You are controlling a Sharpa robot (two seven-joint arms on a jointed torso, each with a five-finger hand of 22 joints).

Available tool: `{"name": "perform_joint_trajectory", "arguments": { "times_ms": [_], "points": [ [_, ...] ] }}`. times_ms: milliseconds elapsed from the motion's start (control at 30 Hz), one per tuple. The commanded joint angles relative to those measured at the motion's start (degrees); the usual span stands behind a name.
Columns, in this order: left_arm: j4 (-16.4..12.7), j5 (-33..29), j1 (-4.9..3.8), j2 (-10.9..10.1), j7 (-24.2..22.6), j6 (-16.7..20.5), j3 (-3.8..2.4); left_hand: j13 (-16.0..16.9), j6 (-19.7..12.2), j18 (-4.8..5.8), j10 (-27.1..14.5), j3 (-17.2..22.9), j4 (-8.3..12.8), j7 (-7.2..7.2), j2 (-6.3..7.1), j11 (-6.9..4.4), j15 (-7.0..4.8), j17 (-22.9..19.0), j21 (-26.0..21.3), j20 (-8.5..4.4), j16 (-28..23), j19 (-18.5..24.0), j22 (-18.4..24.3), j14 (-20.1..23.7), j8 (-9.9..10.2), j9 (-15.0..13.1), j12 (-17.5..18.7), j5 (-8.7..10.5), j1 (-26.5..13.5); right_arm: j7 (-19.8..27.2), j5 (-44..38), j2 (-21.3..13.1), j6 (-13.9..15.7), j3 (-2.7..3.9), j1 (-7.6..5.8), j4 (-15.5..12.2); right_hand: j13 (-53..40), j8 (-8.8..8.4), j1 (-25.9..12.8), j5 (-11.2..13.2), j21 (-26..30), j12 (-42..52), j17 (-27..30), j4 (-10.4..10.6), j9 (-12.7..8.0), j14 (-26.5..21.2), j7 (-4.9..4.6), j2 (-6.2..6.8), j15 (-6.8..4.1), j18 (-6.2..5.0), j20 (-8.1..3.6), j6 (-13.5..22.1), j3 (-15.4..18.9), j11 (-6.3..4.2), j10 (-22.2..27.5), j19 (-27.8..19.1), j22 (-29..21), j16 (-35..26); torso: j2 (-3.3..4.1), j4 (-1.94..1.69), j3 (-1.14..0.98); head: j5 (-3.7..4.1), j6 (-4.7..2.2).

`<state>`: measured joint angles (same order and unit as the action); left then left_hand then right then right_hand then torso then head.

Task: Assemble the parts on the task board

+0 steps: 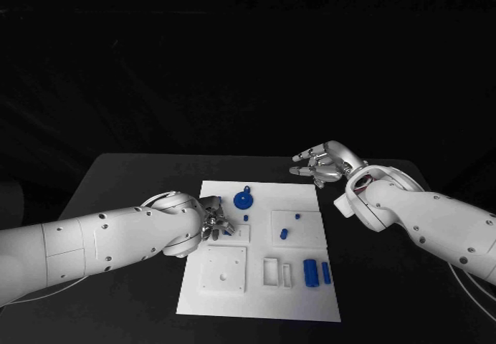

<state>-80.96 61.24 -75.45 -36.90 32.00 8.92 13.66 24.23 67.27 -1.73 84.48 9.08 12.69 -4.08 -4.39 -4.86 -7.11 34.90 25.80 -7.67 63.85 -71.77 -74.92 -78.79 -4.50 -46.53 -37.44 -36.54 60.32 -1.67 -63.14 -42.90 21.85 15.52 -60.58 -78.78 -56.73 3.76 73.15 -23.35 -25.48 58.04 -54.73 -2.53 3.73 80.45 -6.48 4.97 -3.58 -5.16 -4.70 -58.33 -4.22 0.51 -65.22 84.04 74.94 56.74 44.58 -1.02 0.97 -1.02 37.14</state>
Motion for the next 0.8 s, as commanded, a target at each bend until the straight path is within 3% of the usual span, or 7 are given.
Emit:
{"name": "perform_joint_trajectory", "arguments": {
  "times_ms": [33,67,367,800],
  "points": [
    [0.3,-0.3,0.18,0.0,0.4,-1.3,0.13,0.1,12.2,0.57,2.2,2.3,2.5,6.43,-0.73,-0.17,-0.01,-0.1,-0.4,0.04,0.0,-0.5,-1.2,0.1,0.4,3.6,-0.2,0.72,0.5,0.2,0.1,0.0,-0.7,0.04,0.0,0.0,0.1,-0.21,-0.3,-0.1,0.3,-0.1,0.0,-0.3,-0.1,-0.2,-0.06,-0.37,-0.01,-0.77,0.07,-0.4,0.0,0.02,0.3,1.8,3.0,-0.1,0.0,0.04,0.01,-0.07,0.07],
    [0.3,-0.4,0.18,0.0,0.4,-1.3,0.13,0.0,12.7,0.52,2.2,1.9,2.2,6.4,-0.69,-0.13,0.01,-0.1,-0.4,0.09,0.0,-0.6,-1.2,0.1,0.2,7.5,-0.2,1.06,1.1,0.1,0.1,0.0,-0.7,0.04,0.0,0.0,0.0,-0.21,-0.3,-0.1,0.3,0.0,0.0,-0.4,-0.1,-0.2,-0.05,-0.36,0.0,-0.77,0.06,-0.4,-0.2,0.01,0.3,1.8,3.0,-0.1,0.02,0.04,0.01,-0.08,0.04],
    [0.5,-0.7,0.18,0.1,0.3,-1.9,0.13,0.0,13.1,0.39,2.2,1.6,1.5,6.37,-0.89,0.0,0.17,-0.2,-0.6,0.37,0.0,-0.6,-1.2,0.0,0.1,9.6,-0.5,1.65,1.2,0.1,0.1,0.0,-0.8,0.04,0.0,0.0,0.0,-0.21,-0.3,-0.1,0.3,0.0,0.0,-0.4,-0.1,-0.2,-0.05,-0.36,0.0,-0.77,0.06,-0.4,-0.2,0.01,0.3,1.8,3.0,-0.1,0.0,0.03,-0.01,-0.03,0.2],
    [0.8,-0.9,0.18,0.5,-0.1,-2.7,0.13,0.2,13.7,0.3,2.3,1.4,0.9,6.47,-1.08,0.04,0.27,-0.1,-0.6,0.56,0.2,-0.6,-1.2,-0.1,0.1,10.3,-0.9,1.92,1.1,0.0,0.1,0.0,-0.9,0.04,0.0,0.0,0.1,-0.2,-0.4,-0.1,0.5,-0.1,0.1,-0.6,-0.1,-0.3,-0.06,-0.35,0.0,-0.78,0.07,-0.4,-0.3,0.02,0.3,1.7,3.0,-0.1,0.0,0.07,-0.04,0.11,0.38]
  ]
}}
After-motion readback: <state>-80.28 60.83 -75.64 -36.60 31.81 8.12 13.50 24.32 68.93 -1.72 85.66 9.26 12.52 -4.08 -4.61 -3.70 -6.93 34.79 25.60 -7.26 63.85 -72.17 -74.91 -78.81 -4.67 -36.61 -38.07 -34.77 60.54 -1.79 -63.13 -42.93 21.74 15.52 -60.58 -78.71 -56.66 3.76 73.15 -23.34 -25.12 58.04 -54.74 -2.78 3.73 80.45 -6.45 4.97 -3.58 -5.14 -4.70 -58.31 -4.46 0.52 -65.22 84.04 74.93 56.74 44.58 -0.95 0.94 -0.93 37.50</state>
